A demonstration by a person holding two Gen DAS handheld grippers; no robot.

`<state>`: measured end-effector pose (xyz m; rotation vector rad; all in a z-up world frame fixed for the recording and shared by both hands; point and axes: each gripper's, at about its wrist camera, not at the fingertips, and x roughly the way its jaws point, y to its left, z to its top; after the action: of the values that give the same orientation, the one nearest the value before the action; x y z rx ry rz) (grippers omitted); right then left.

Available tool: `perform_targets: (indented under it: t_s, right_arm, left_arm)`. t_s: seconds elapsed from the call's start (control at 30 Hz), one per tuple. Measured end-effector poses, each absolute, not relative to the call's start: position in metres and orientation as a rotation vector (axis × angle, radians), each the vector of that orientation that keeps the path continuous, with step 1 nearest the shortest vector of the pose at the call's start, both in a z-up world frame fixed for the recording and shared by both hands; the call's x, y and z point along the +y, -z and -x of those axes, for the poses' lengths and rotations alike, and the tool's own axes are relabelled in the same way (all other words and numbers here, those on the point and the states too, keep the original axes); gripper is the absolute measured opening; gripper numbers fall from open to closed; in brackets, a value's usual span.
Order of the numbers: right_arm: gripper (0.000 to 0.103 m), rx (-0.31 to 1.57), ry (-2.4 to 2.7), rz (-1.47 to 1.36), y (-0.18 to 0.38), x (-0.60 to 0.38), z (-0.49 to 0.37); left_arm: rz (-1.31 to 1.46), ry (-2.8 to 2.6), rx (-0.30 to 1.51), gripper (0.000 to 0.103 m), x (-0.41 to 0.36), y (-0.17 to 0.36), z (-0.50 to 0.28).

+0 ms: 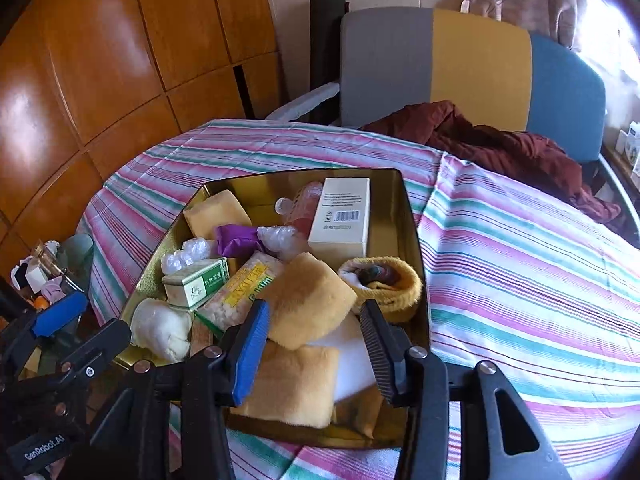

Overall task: Organize objects
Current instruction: 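Withdraw both open tools up and away from the gold tray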

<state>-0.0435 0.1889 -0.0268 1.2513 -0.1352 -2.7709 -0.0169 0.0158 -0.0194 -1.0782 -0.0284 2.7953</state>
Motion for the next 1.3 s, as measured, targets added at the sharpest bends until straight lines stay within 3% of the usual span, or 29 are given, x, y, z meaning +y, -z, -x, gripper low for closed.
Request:
perform_targets:
  t_s: [0.4, 0.53, 0.87, 1.3]
  right_arm:
    - [0.055, -0.105, 2.930, -1.254, 0.025, 0.204, 0.008]
    - [0.063, -0.104, 3.008, -1.286, 0.027, 0.216, -0.002]
    - [0.067, -0.113, 3.035, -1.300, 0.032, 0.230, -0.017]
    - [0.067, -0.114, 3.023, -1.274, 0.030, 0.227, -0.018]
  left_arm:
    - [1.025, -2.794, -0.004, 0.102, 0.028, 0.013, -0.001]
    - [1.034, -2.797, 0.013, 0.103, 0.033, 0.013, -0.003]
    - [1.131, -2.774, 0.095, 0.103, 0.054, 0.017, -0.002]
    - [1.031, -2.817, -0.089, 0.103, 0.039, 0.004, -0.005]
